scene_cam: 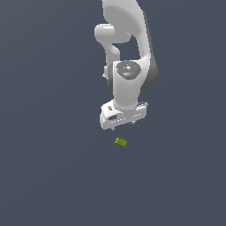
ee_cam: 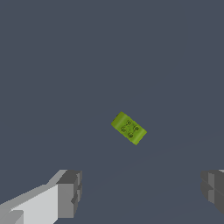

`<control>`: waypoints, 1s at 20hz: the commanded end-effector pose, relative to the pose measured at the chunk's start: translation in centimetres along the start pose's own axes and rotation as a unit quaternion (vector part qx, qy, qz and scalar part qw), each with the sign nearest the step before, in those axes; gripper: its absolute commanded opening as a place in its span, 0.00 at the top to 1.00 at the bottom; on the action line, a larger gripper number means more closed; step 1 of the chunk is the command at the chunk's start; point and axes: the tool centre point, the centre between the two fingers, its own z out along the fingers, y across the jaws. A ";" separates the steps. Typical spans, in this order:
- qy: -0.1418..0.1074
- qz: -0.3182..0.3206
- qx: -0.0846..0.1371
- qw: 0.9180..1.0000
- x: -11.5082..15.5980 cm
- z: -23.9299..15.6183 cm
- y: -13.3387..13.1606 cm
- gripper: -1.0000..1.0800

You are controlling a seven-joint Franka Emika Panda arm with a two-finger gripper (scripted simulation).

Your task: Pick up the object and move it to a goal position.

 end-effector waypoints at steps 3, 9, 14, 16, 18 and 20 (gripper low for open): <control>-0.003 -0.065 -0.003 0.998 0.3 1.3 0.2 0.04; -0.006 -0.152 -0.005 0.988 0.7 3.0 0.5 0.04; -0.008 -0.224 -0.005 0.975 1.0 4.5 0.7 0.04; -0.008 -0.252 -0.005 0.968 1.1 5.1 0.8 0.04; -0.009 -0.280 -0.005 0.960 1.2 5.6 0.8 0.04; -0.009 -0.307 -0.005 0.952 1.3 6.2 0.9 0.04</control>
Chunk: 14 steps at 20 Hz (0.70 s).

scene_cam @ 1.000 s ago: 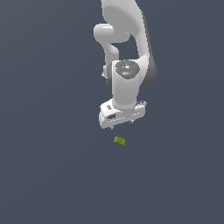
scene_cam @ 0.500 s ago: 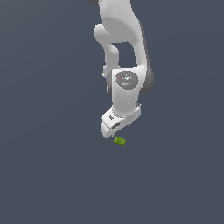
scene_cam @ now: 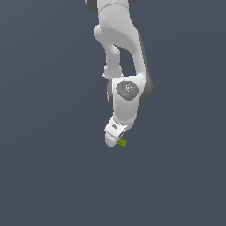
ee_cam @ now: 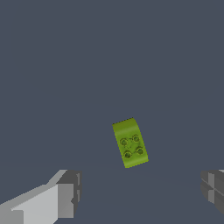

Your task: Pick up the object and move it to a goal position.

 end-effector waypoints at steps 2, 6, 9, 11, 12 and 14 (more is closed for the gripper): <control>0.000 -0.049 0.000 0.999 0.1 1.0 0.2 0.04; 0.000 -0.093 0.000 0.996 0.2 1.8 0.3 0.04; 0.000 -0.118 0.001 0.993 0.3 2.3 0.4 0.04; 0.000 -0.132 0.001 0.991 0.3 2.6 0.4 0.04; 0.001 -0.137 0.001 0.991 0.3 2.7 0.4 0.04; 0.001 -0.146 0.001 0.989 0.3 2.9 0.5 0.04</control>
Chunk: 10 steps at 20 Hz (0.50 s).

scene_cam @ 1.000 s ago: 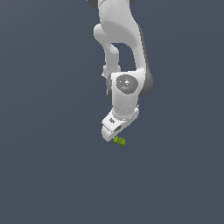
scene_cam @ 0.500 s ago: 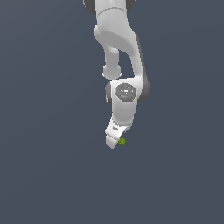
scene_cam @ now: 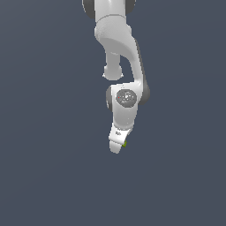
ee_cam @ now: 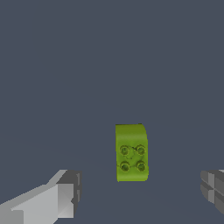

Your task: Pick up the object and move it to a goal position.

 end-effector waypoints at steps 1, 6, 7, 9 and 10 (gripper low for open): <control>0.000 -0.011 0.000 1.000 0.0 0.2 0.0 0.04; 0.000 -0.015 0.000 1.000 0.0 0.3 0.0 0.04; 0.000 -0.015 0.000 1.000 0.0 0.3 0.0 0.04; 0.000 -0.015 0.000 1.000 0.0 0.6 0.1 0.04; 0.000 -0.015 0.000 1.000 0.0 0.9 0.0 0.04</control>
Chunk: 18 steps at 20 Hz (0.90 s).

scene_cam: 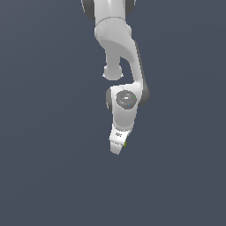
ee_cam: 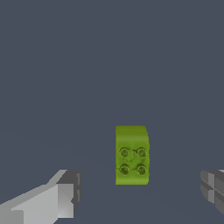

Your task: Pick up the object and move it to a goal position.

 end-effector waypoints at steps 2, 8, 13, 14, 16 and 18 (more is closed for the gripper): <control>0.000 -0.001 0.000 1.000 0.0 1.1 -0.1 0.04; 0.000 -0.002 0.000 1.000 0.0 4.1 -0.2 0.04; 0.000 -0.002 0.000 1.000 0.0 4.8 0.0 0.04; 0.000 -0.002 0.000 1.000 0.0 4.8 0.0 1.00; 0.000 -0.002 0.000 1.000 0.0 4.8 0.0 1.00; 0.000 -0.002 0.000 1.000 0.0 4.8 0.0 1.00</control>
